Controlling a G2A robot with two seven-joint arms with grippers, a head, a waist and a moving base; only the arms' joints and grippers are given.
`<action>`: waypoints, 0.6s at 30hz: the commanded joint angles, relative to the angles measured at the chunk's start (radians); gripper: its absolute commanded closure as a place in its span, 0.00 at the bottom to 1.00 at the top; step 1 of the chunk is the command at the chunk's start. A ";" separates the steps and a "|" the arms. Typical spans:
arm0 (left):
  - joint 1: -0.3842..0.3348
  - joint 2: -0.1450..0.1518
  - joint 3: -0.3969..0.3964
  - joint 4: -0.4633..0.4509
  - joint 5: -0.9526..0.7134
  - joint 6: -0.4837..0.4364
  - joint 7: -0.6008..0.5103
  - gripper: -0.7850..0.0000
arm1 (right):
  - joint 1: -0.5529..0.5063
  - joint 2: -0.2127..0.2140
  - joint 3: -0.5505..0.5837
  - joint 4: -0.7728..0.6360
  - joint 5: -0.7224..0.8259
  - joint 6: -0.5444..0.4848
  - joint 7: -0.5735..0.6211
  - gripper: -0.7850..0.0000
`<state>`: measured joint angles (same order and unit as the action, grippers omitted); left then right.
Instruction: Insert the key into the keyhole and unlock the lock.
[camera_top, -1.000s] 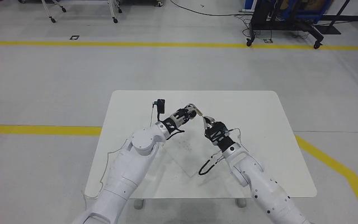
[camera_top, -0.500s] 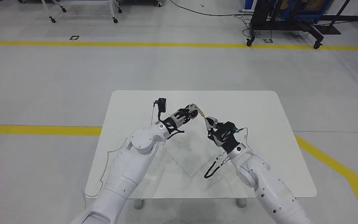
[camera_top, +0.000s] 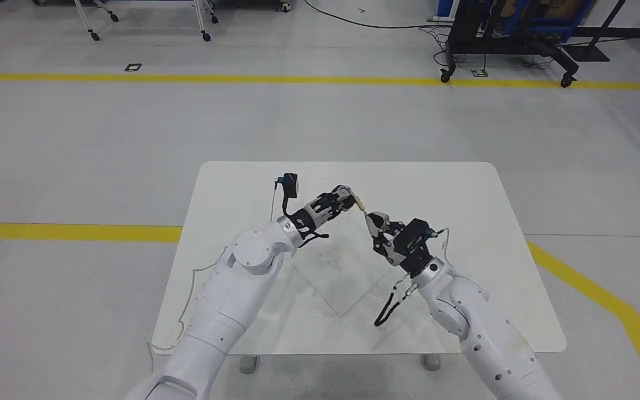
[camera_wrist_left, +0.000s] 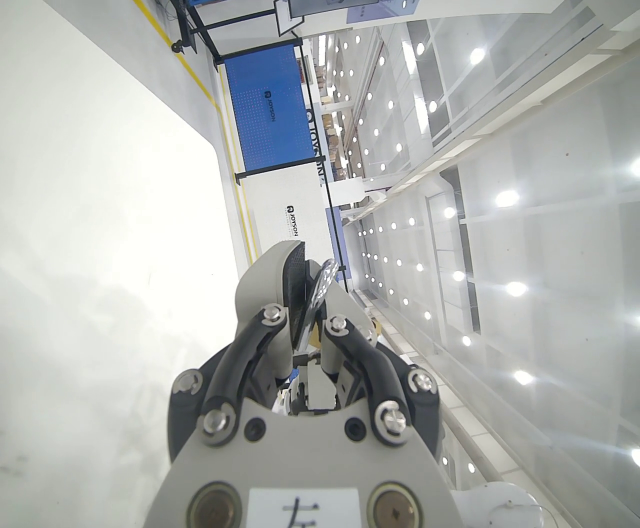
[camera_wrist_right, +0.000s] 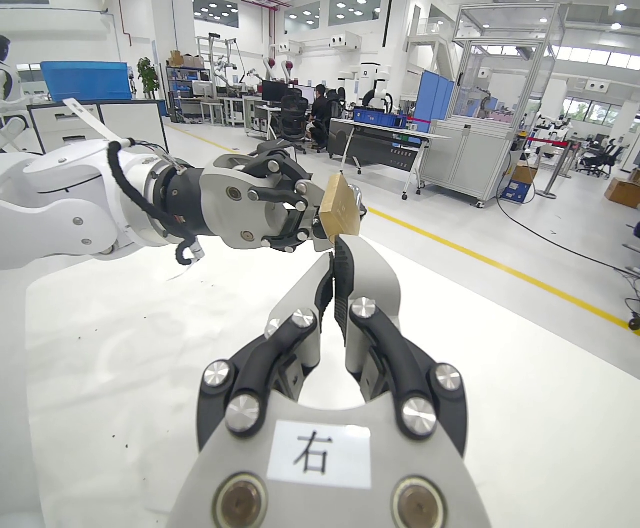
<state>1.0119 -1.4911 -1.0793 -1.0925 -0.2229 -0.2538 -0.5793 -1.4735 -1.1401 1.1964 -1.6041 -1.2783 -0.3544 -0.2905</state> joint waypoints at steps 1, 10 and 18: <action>0.000 0.000 0.000 0.004 -0.008 -0.009 -0.006 1.00 | -0.002 0.000 0.000 -0.001 -0.005 -0.004 -0.011 1.00; -0.002 0.002 -0.011 0.030 -0.048 -0.049 -0.030 1.00 | 0.002 -0.004 -0.001 0.007 0.005 -0.017 -0.019 1.00; -0.001 0.004 -0.011 0.032 -0.047 -0.061 -0.031 1.00 | 0.003 -0.008 -0.012 0.009 -0.018 -0.007 -0.016 1.00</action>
<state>1.0104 -1.4872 -1.0901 -1.0607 -0.2699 -0.3137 -0.6109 -1.4700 -1.1473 1.1847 -1.5950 -1.2953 -0.3635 -0.3067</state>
